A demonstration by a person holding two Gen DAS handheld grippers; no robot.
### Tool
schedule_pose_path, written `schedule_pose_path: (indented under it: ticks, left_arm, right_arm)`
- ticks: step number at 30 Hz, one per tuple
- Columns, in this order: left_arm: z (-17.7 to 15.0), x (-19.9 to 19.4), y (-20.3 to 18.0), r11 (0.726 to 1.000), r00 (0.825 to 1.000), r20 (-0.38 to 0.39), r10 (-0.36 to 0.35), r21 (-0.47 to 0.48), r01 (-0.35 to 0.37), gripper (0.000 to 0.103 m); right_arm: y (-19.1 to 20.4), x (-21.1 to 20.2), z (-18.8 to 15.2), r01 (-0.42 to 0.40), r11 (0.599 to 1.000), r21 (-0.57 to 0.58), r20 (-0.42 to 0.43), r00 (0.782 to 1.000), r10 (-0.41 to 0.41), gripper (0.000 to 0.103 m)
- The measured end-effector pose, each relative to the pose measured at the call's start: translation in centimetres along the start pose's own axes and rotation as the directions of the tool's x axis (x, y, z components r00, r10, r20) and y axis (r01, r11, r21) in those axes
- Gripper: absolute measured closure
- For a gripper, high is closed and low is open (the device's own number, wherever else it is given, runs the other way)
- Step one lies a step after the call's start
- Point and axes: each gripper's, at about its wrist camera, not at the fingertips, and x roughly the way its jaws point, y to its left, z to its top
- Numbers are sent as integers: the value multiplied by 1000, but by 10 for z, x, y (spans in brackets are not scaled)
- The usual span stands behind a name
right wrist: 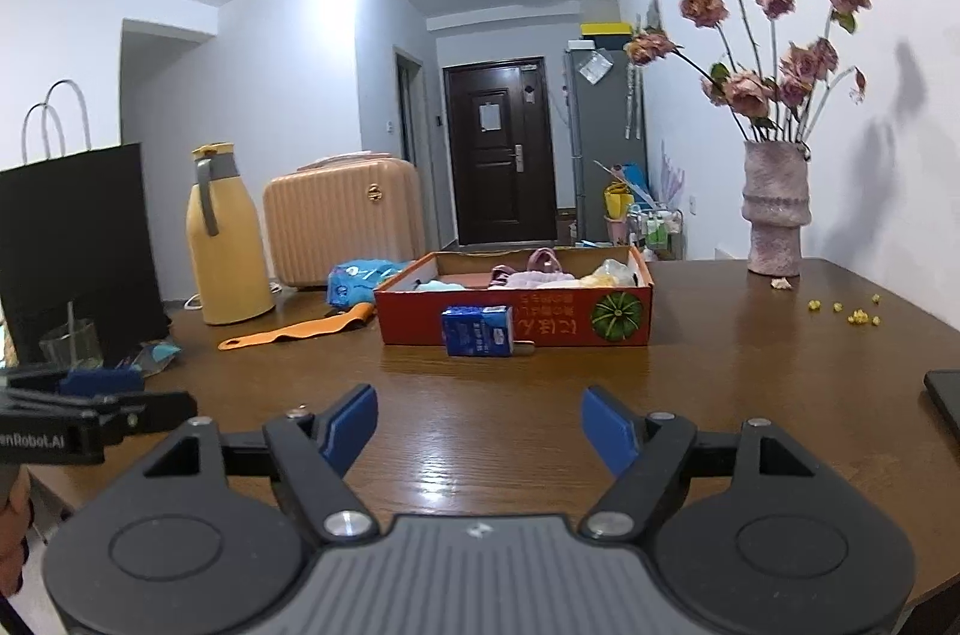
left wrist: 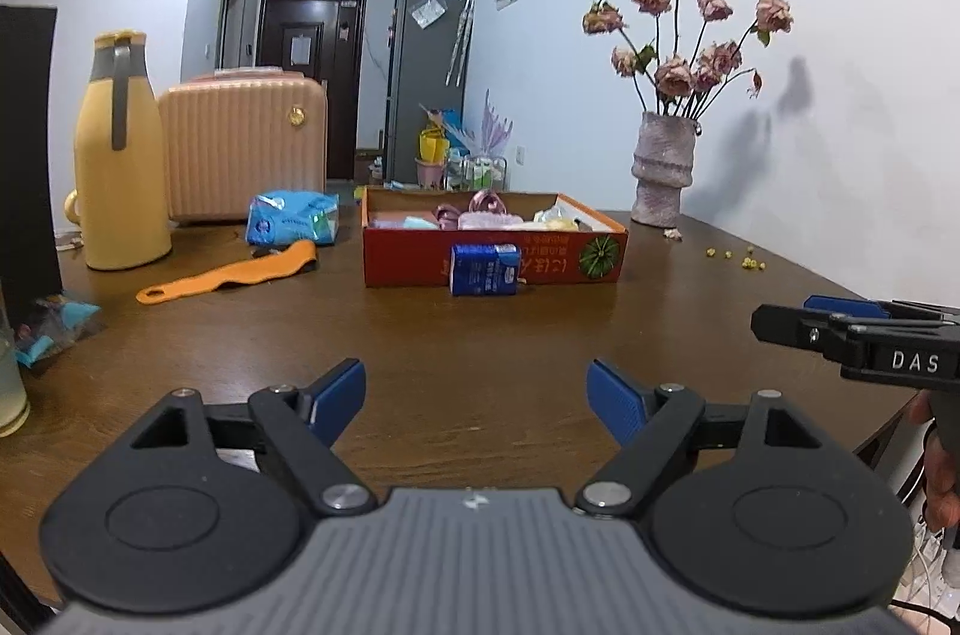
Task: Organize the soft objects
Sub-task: 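Move both open grippers back toward the blue milk carton, then close both grippers on the blue milk carton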
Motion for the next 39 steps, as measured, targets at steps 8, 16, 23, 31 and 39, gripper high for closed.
schedule_pose_path:
  ticks: [8,16,23,31,39]
  left_arm:
    - [2,61,2,999,994,-100,-35,-24,33,22]
    - [51,153,14,996,992,-108,-72,-67,65,34]
    - [102,280,41,965,961,-198,-195,-211,152,65]
    - [105,340,51,940,939,-227,-259,-282,191,88]
    - [77,307,47,878,897,-230,-379,-395,270,92]
  right_arm:
    - [-24,41,-7,36,996,83,-65,997,-31,29]
    - [-57,118,13,41,986,163,-126,992,-20,36]
    - [-70,242,55,-61,971,232,-154,983,99,53]
    - [-78,345,60,-100,929,355,-236,952,193,86]
    - [-68,317,45,-195,912,361,-233,928,291,96]
